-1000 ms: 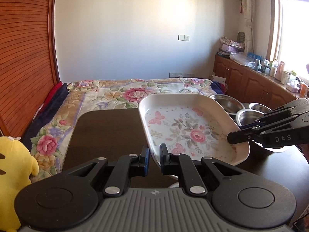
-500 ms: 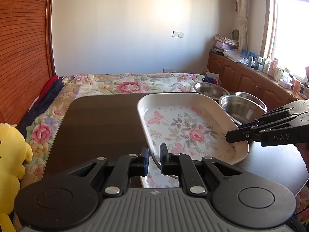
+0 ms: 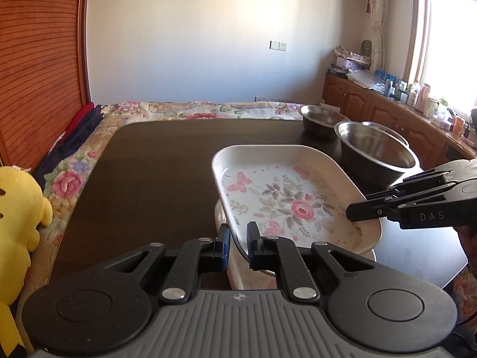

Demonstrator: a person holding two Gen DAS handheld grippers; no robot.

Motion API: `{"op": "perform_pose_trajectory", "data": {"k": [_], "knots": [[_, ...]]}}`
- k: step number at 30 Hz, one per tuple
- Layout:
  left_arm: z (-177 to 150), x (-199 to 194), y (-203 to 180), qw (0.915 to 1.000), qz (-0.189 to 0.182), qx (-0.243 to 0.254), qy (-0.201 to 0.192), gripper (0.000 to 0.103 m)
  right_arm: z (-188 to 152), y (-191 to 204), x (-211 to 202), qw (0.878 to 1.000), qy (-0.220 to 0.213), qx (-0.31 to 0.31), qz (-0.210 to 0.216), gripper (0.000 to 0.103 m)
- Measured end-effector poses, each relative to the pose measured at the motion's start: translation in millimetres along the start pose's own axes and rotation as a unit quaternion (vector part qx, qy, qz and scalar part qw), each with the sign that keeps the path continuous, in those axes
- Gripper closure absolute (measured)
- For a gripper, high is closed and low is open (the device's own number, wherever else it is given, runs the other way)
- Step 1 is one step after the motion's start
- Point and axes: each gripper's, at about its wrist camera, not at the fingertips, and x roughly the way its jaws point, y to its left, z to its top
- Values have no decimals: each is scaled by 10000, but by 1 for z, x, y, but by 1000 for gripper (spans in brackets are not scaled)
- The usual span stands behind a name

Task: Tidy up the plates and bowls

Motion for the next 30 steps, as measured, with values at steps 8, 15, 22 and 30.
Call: {"op": "perform_pose_trajectory", "data": {"k": [8, 15, 22, 30], "knots": [[-11, 3, -2, 10000, -4, -1, 81, 90, -4, 3, -4, 9999, -102, 17, -95, 88], [-17, 3, -2, 10000, -25, 42, 75, 90, -13, 1, -6, 9996, -197, 161, -86, 88], [-19, 3, -1, 10000, -13, -29, -24, 89, -21, -8, -7, 9971, -548, 527, 90, 88], [-28, 1, 4, 9997, -36, -241, -83, 89, -33, -16, -8, 9910, -952, 907, 249, 88]]}}
